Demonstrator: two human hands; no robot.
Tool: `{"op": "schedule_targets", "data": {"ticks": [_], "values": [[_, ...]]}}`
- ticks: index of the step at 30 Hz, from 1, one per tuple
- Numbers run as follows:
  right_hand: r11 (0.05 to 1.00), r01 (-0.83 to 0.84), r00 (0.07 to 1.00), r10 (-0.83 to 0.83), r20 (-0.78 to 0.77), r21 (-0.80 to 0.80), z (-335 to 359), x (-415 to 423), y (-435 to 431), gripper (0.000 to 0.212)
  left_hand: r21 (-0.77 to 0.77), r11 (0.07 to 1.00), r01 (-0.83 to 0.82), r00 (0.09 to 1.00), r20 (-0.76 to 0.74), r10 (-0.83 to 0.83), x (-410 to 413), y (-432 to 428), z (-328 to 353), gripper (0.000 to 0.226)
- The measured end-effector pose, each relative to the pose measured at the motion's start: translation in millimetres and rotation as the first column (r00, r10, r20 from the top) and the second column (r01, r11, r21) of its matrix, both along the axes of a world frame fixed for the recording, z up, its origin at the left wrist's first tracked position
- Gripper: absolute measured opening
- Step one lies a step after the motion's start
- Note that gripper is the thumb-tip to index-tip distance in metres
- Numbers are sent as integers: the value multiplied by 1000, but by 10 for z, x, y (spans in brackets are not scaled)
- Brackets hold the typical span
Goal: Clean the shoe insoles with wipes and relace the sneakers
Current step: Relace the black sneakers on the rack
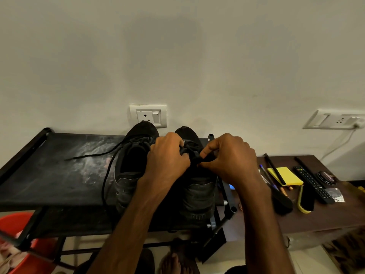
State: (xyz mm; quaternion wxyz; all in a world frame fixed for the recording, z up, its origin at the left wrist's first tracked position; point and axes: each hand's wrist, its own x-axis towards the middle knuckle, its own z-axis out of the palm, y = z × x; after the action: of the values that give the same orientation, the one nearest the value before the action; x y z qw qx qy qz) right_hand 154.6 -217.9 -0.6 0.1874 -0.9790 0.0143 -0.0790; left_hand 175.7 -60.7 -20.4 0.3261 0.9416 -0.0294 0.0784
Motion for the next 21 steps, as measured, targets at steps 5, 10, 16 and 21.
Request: {"op": "schedule_targets", "data": {"ticks": [5,10,16,21], "values": [[988,-51,991,32,132,144,-36,20,18,13,107,957,269,954,-165,-250,-26,139,163,20],[979,-66,979,26,204,191,-130,84,41,5,210,935,286,949,-199,-246,-97,50,132,37],[973,-43,970,-13,242,226,-168,116,19,6,212,967,140,989,-79,-126,-158,-118,88,23],[961,-77,975,17,220,266,-206,67,-6,12,192,972,138,988,-89,-123,-123,-100,50,25]]}}
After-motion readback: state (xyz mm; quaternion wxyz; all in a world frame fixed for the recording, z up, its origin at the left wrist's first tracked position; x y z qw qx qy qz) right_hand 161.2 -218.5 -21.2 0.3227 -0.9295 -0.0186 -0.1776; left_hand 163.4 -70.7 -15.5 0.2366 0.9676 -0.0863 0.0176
